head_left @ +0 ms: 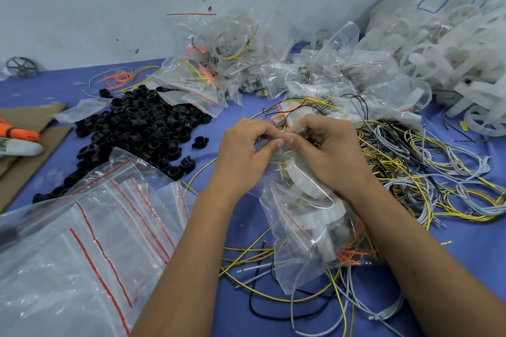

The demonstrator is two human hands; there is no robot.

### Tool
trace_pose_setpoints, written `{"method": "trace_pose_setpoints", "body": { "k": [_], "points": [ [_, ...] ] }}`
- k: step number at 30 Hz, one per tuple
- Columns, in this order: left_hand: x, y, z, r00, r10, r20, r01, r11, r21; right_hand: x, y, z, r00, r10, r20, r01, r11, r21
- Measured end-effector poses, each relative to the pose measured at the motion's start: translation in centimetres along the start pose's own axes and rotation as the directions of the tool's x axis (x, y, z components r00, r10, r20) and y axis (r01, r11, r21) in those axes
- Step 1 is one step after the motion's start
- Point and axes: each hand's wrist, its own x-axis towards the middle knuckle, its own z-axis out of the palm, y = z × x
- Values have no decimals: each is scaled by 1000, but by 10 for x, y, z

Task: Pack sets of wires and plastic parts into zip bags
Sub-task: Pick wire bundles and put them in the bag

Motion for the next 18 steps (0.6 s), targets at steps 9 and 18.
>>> {"method": "trace_pose_setpoints", "body": {
  "k": [9,18],
  "points": [
    [-1,-5,-7,992,-123,11,124,989,-75,-1,-3,1,999,50,1,-49,996,80],
    [-2,-3,-5,988,-150,36,153,984,-92,-1,-9,-1,997,78,-14,-76,993,86]
  ]
}}
